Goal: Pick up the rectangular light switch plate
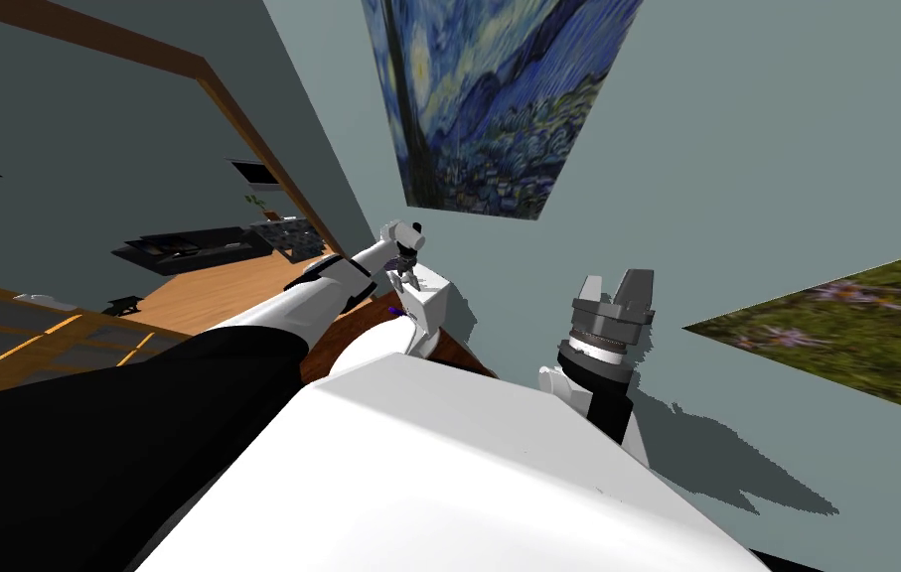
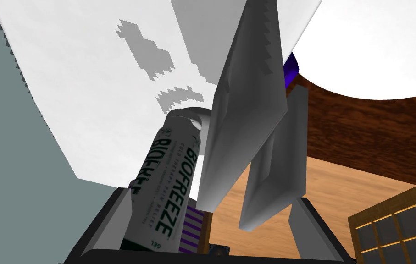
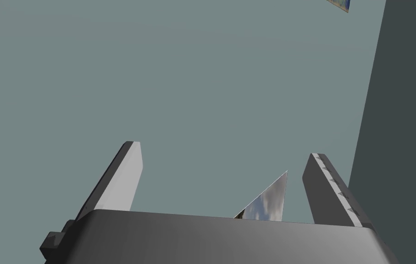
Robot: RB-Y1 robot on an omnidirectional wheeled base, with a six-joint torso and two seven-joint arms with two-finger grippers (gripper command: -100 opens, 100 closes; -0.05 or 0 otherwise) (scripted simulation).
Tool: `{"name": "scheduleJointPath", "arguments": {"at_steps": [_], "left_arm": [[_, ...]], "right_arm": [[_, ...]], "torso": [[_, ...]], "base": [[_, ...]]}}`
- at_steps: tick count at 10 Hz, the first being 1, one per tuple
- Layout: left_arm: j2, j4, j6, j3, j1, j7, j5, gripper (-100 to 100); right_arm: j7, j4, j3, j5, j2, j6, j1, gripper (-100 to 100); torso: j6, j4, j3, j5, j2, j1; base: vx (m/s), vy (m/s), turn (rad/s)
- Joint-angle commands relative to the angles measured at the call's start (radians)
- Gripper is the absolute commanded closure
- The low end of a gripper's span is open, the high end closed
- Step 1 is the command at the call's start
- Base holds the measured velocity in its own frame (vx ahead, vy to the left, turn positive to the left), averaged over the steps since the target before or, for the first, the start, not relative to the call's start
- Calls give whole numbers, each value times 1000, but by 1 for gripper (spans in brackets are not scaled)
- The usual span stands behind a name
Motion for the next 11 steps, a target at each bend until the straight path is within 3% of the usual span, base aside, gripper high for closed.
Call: {"name": "scheduleJointPath", "arguments": {"at_steps": [1, 2, 3, 4, 11], "left_arm": [[2, 25, -6, -29, -23, -18, -7, -100], [0, 15, -3, -18, -13, -9, -5, -100], [0, 17, -4, -20, -14, -11, -6, 0], [27, 41, -38, -5, 7, -45, -4, -100], [119, 127, -156, 48, 80, -166, 3, -100]], "right_arm": [[0, 0, 0, 0, 0, 0, 0, 0], [0, 0, 0, 0, 0, 0, 0, 0], [0, 0, 0, 0, 0, 0, 0, 0], [0, 0, 0, 0, 0, 0, 0, 0], [0, 0, 0, 0, 0, 0, 0, 0]], "torso": [[0, 0, 0, 0, 0, 0], [0, 0, 0, 0, 0, -1], [0, 0, 1, 0, 1, -2], [0, 1, 1, -1, 3, -3], [0, 1, 2, -2, 4, -9]], "base": [[45, 50, -8], [21, 21, -4], [0, 0, 0], [2, -48, -79], [5, -87, -44]]}}
